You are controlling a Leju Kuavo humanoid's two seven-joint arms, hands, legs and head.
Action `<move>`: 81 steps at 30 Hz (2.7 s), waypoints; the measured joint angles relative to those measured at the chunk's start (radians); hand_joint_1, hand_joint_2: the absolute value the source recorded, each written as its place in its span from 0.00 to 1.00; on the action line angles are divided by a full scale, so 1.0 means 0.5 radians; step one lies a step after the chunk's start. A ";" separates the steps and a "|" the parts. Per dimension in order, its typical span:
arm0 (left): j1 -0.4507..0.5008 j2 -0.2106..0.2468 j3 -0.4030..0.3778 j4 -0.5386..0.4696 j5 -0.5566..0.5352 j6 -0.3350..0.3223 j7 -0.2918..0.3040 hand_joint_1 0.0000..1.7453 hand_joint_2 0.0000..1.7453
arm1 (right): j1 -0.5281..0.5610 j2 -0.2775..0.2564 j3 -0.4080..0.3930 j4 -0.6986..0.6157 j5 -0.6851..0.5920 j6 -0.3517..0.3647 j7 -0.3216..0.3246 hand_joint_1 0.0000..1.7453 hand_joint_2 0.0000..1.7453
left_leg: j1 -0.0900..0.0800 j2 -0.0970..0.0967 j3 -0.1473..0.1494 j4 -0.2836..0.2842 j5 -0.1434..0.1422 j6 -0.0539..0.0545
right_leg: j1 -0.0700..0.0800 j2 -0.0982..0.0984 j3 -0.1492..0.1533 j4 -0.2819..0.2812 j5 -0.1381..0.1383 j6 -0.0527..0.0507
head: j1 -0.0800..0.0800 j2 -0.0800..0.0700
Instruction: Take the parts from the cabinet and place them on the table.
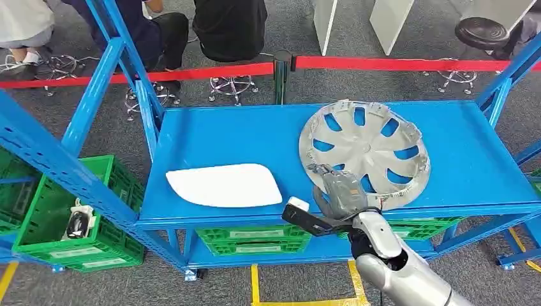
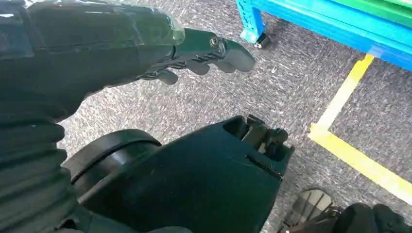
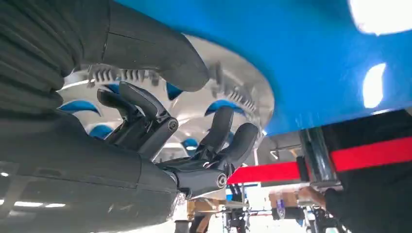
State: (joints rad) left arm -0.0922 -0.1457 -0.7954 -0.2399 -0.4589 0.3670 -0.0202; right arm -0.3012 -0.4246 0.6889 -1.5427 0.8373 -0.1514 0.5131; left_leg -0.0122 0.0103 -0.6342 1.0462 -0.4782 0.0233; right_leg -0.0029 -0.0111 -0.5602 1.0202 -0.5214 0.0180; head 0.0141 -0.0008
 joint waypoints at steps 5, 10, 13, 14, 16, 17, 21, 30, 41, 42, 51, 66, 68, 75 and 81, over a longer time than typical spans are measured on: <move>0.001 -0.001 -0.007 0.000 0.040 0.015 -0.011 0.00 1.00 | -0.040 0.014 0.045 0.038 -0.004 -0.030 0.001 1.00 1.00 | 0.000 -0.001 0.000 -0.001 0.000 0.000 | 0.000 -0.001 0.005 -0.006 0.000 0.000 | 0.001 0.000; 0.001 0.001 -0.008 0.001 0.063 0.040 -0.017 0.00 1.00 | -0.076 0.026 0.084 0.086 0.105 -0.088 0.062 1.00 1.00 | 0.000 -0.004 0.002 -0.001 0.000 0.000 | 0.000 -0.002 0.011 -0.014 0.000 0.000 | 0.002 0.000; 0.001 0.001 -0.008 0.003 0.089 0.056 -0.013 0.00 1.00 | -0.104 0.007 0.073 0.131 0.362 -0.212 0.213 1.00 1.00 | 0.000 -0.009 0.004 -0.001 0.000 0.000 | -0.001 -0.003 0.013 -0.017 0.001 0.001 | 0.001 0.000; 0.002 0.001 -0.008 0.005 0.100 0.064 -0.007 0.00 1.00 | -0.111 -0.013 0.060 0.156 0.428 -0.266 0.250 1.00 1.00 | 0.000 -0.013 0.004 -0.001 -0.001 0.001 | -0.001 -0.004 0.015 -0.018 0.001 0.001 | 0.001 0.000; 0.003 0.002 -0.008 0.005 0.119 0.079 0.000 0.00 1.00 | -0.110 -0.056 0.003 0.199 0.427 -0.344 0.282 1.00 1.00 | 0.000 -0.020 0.006 -0.001 -0.001 0.001 | -0.001 -0.010 0.019 -0.020 0.001 0.002 | 0.002 0.000; 0.004 0.004 -0.008 0.005 0.126 0.082 0.004 0.00 1.00 | -0.110 -0.073 -0.036 0.223 0.401 -0.356 0.282 1.00 1.00 | 0.000 -0.022 0.006 -0.001 -0.001 0.001 | -0.002 -0.012 0.020 -0.020 0.001 0.002 | 0.002 0.000; 0.004 0.020 -0.010 0.005 0.141 0.082 0.013 0.00 1.00 | -0.133 -0.092 -0.145 0.332 0.304 -0.393 0.216 1.00 1.00 | 0.000 -0.019 0.007 -0.001 -0.001 0.001 | -0.001 -0.011 0.022 -0.022 0.002 0.003 | 0.005 0.000; 0.003 0.055 -0.049 0.005 0.146 0.081 0.018 0.00 1.00 | -0.174 -0.034 -0.182 0.539 0.237 -0.448 0.159 1.00 1.00 | 0.000 -0.006 0.009 -0.002 -0.002 0.002 | 0.000 -0.011 0.024 -0.022 0.001 0.004 | 0.004 0.000; -0.009 0.121 -0.110 0.005 0.158 0.102 0.042 0.00 1.00 | -0.241 0.111 -0.174 0.760 -0.050 -0.597 -0.063 1.00 1.00 | 0.001 0.006 0.012 -0.002 -0.003 0.002 | 0.000 -0.006 0.024 -0.022 0.001 0.004 | 0.002 -0.001; -0.011 0.125 -0.115 0.005 0.157 0.098 0.043 0.00 1.00 | -0.242 0.117 -0.173 0.769 -0.076 -0.575 -0.096 1.00 1.00 | 0.001 0.006 0.012 -0.002 -0.003 0.001 | 0.000 -0.006 0.024 -0.022 0.001 0.004 | 0.002 0.000; -0.027 0.146 -0.181 0.000 0.133 0.069 0.041 0.00 1.00 | -0.247 0.155 -0.115 0.857 -0.191 -0.287 -0.205 1.00 1.00 | 0.001 0.003 0.013 -0.002 -0.004 0.001 | 0.000 -0.006 0.025 -0.022 0.001 0.004 | 0.002 0.000; -0.034 0.170 -0.222 -0.002 0.140 0.079 0.047 0.00 1.00 | -0.253 0.169 -0.075 0.916 -0.198 -0.305 -0.208 1.00 1.00 | 0.002 -0.009 0.025 -0.002 -0.004 0.001 | 0.000 -0.006 0.039 -0.024 0.001 0.004 | 0.003 0.000; -0.034 0.172 -0.222 -0.002 0.147 0.081 0.039 0.00 1.00 | -0.254 0.169 -0.069 0.921 -0.188 -0.308 -0.205 1.00 1.00 | 0.002 -0.009 0.026 -0.002 -0.004 0.001 | 0.000 -0.006 0.040 -0.024 0.001 0.004 | 0.003 0.000; -0.034 0.175 -0.223 -0.002 0.165 0.082 0.036 0.00 1.00 | -0.260 0.168 -0.066 0.922 -0.215 -0.298 -0.165 1.00 1.00 | 0.002 -0.014 0.030 -0.002 -0.004 0.001 | 0.000 -0.007 0.044 -0.024 0.000 0.004 | 0.002 0.000; -0.034 0.177 -0.230 -0.002 0.168 0.085 0.033 0.00 1.00 | -0.264 0.168 -0.065 0.928 -0.253 -0.298 -0.134 1.00 1.00 | 0.002 -0.015 0.034 -0.002 -0.004 0.001 | 0.000 -0.007 0.046 -0.025 0.000 0.004 | 0.002 0.000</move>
State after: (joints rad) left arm -0.1091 -0.0572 -0.9106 -0.2411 -0.3750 0.4093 -0.0038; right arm -0.4332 -0.3407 0.6565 -1.0788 0.7106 -0.3006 0.4460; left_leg -0.0111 0.0029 -0.6171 1.0452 -0.4801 0.0238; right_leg -0.0029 -0.0144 -0.5374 1.0074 -0.5216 0.0200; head 0.0153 -0.0008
